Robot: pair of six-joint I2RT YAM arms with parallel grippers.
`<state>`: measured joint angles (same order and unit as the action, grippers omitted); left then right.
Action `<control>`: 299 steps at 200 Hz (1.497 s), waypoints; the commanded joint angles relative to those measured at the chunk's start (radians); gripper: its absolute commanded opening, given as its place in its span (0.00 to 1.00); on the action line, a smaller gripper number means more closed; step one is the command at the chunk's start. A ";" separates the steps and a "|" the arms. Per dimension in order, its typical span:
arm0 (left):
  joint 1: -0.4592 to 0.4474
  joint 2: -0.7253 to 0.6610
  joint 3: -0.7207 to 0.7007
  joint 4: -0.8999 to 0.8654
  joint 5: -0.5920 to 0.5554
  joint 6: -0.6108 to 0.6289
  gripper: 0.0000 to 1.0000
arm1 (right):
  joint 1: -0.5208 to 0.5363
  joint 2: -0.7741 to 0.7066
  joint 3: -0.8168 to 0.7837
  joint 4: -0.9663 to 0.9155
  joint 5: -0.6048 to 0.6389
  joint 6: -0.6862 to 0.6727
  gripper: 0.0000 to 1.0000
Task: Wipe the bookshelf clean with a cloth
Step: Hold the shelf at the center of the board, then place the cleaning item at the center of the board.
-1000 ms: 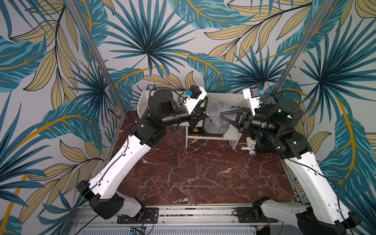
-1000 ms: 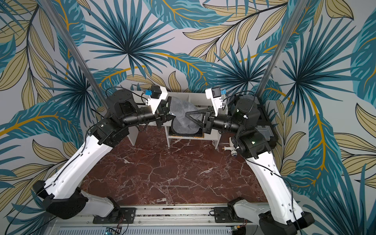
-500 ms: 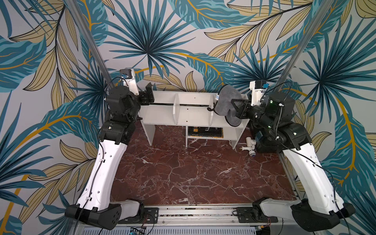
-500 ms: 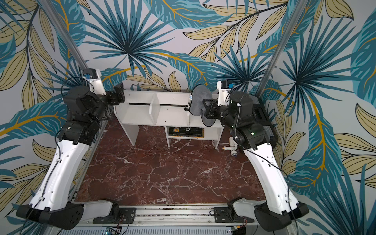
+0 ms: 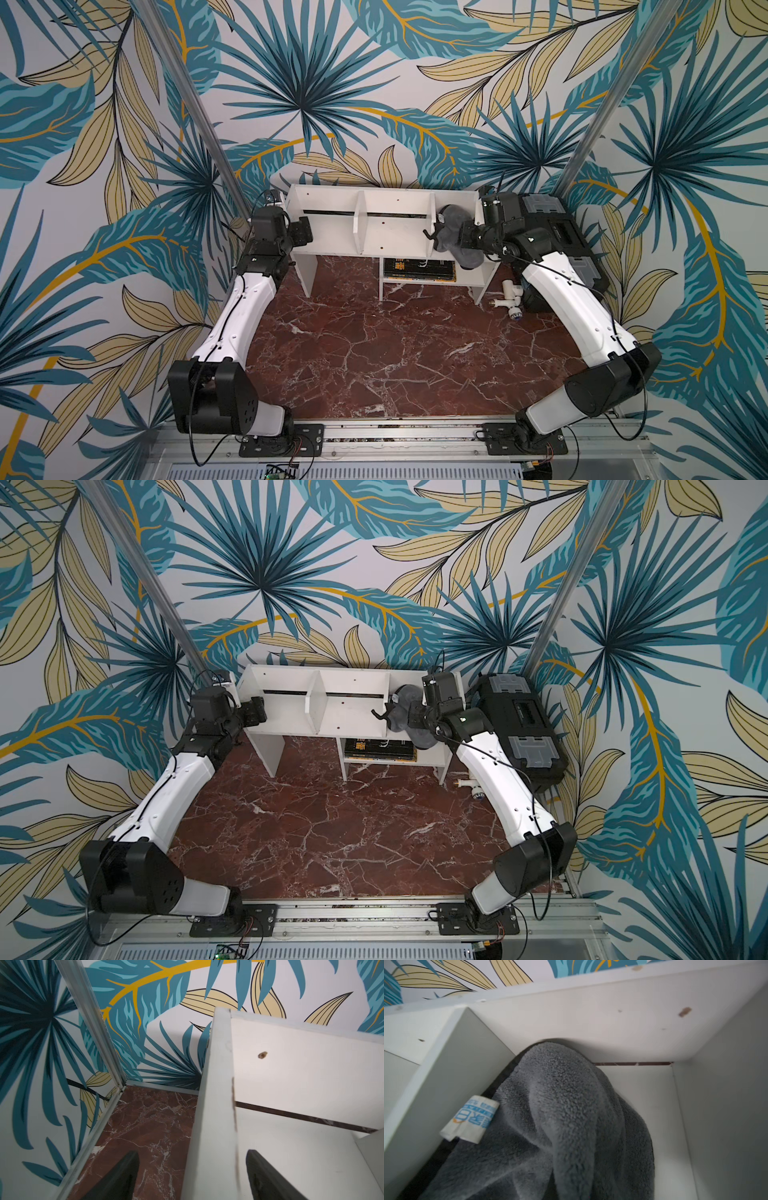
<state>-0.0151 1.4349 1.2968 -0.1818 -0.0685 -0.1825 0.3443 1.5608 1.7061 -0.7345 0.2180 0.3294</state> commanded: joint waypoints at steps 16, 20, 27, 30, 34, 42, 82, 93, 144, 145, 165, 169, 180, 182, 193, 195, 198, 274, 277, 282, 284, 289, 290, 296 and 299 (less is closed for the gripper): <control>-0.005 0.009 0.013 0.079 0.026 -0.010 0.62 | -0.004 -0.006 0.028 -0.091 0.266 -0.101 0.00; -0.006 0.005 0.007 0.079 0.021 -0.009 0.61 | -0.004 -0.002 0.038 -0.087 0.278 -0.107 0.00; -0.009 -0.004 -0.004 0.083 0.010 -0.005 0.59 | -0.005 0.013 0.059 -0.075 0.291 -0.119 0.00; -0.008 -0.009 -0.010 0.088 0.009 -0.004 0.58 | -0.004 0.019 0.069 -0.070 0.292 -0.125 0.00; -0.009 -0.016 -0.019 0.095 0.006 -0.003 0.58 | -0.004 0.033 0.081 -0.058 0.288 -0.134 0.00; -0.009 -0.032 -0.041 0.113 0.001 -0.002 0.57 | -0.004 0.058 0.103 -0.033 0.275 -0.152 0.00; -0.036 -0.076 -0.124 0.159 -0.001 0.027 0.51 | 0.018 0.102 0.091 0.088 0.095 -0.132 0.00; -0.047 -0.077 -0.125 0.154 -0.002 0.034 0.49 | 0.035 0.065 0.043 0.118 0.056 -0.121 0.00; -0.069 -0.084 -0.126 0.140 -0.007 0.034 0.45 | 0.118 -0.206 -0.192 0.081 0.109 -0.111 0.00; -0.069 -0.084 -0.127 0.140 -0.007 0.035 0.45 | 0.120 -0.214 -0.197 0.080 0.110 -0.111 0.00; -0.076 -0.093 -0.132 0.134 -0.024 0.034 0.45 | 0.158 -0.365 -0.290 0.054 0.079 -0.087 0.00; -0.077 -0.096 -0.133 0.130 -0.030 0.033 0.45 | 0.165 -0.390 -0.309 0.047 0.063 -0.081 0.00; -0.077 -0.104 -0.135 0.123 -0.031 0.029 0.45 | 0.196 -0.452 -0.363 0.039 0.013 -0.058 0.00; -0.077 -0.105 -0.136 0.121 -0.031 0.028 0.45 | 0.203 -0.461 -0.373 0.038 0.007 -0.050 0.00; -0.077 -0.116 -0.142 0.120 -0.066 0.023 0.45 | 0.247 -0.508 -0.438 0.048 -0.016 -0.014 0.00; -0.077 -0.118 -0.142 0.119 -0.066 0.022 0.45 | 0.260 -0.515 -0.448 0.050 -0.018 -0.008 0.00; -0.077 -0.121 -0.144 0.118 -0.066 0.022 0.44 | 0.278 -0.523 -0.469 0.060 -0.018 0.000 0.00; -0.079 -0.214 -0.181 0.019 -0.109 -0.031 0.60 | 0.570 -0.314 -0.866 0.647 0.012 0.279 0.00; -0.080 -0.223 -0.183 0.011 -0.124 -0.040 0.63 | 0.570 -0.293 -0.869 0.661 0.015 0.283 0.00; -0.083 -0.242 -0.187 -0.009 -0.153 -0.057 0.67 | 0.570 -0.259 -0.870 0.681 0.023 0.290 0.00; -0.083 -0.251 -0.188 -0.015 -0.167 -0.066 0.69 | 0.569 -0.244 -0.868 0.685 0.027 0.293 0.00; -0.089 -0.273 -0.192 -0.047 -0.202 -0.090 0.74 | 0.569 -0.211 -0.862 0.696 0.032 0.300 0.00; -0.090 -0.276 -0.192 -0.053 -0.209 -0.095 0.74 | 0.570 -0.205 -0.861 0.698 0.034 0.301 0.00; -0.099 -0.302 -0.202 -0.080 -0.233 -0.121 0.78 | 0.570 -0.166 -0.855 0.708 0.039 0.306 0.00; -0.106 -0.313 -0.207 -0.088 -0.236 -0.124 0.78 | 0.569 -0.148 -0.853 0.713 0.038 0.308 0.00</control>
<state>-0.0967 1.2217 1.1324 -0.1642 -0.1993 -0.2226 0.9112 1.3190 0.8532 -0.2424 0.2436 0.5484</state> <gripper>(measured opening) 0.744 0.067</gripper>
